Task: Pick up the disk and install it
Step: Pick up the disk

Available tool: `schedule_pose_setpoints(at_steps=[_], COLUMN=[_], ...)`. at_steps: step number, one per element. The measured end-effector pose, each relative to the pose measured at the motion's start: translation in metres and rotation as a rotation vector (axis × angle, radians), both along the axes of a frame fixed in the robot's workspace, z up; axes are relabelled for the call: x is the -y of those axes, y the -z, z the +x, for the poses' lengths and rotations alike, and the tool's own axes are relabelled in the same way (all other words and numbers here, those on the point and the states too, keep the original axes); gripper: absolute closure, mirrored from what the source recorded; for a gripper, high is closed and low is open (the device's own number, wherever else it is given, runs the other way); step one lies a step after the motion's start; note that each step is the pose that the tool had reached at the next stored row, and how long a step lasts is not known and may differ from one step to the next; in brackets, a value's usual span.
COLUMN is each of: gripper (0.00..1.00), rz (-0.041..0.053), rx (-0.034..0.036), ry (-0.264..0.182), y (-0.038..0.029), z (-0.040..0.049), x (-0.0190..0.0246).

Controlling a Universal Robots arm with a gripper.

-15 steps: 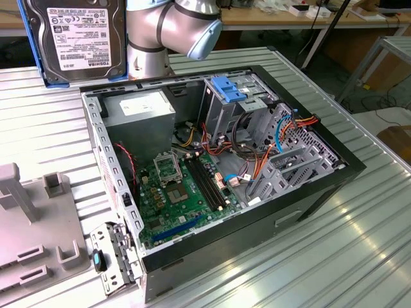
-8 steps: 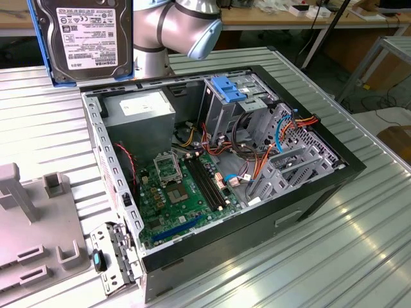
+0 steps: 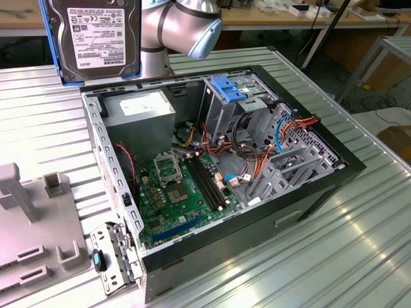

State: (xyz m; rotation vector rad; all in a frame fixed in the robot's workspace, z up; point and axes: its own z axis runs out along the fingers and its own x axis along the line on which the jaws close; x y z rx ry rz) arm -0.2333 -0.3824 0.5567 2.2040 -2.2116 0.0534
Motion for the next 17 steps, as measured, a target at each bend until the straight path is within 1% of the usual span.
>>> schedule_pose_setpoints(at_steps=[3,8,12,17], gripper=[0.63,0.63,0.63,0.63], rz=[-0.0001,-0.0001,-0.0001,-0.0001], rx=[-0.0001,-0.0001,-0.0001,-0.0001], ry=[0.000,0.000,0.000,0.000], y=[0.0000,-0.0001,-0.0001,0.0000], z=[0.0073,0.0148,0.0231,0.0292], x=[0.0000,0.0000,0.0000,0.0000])
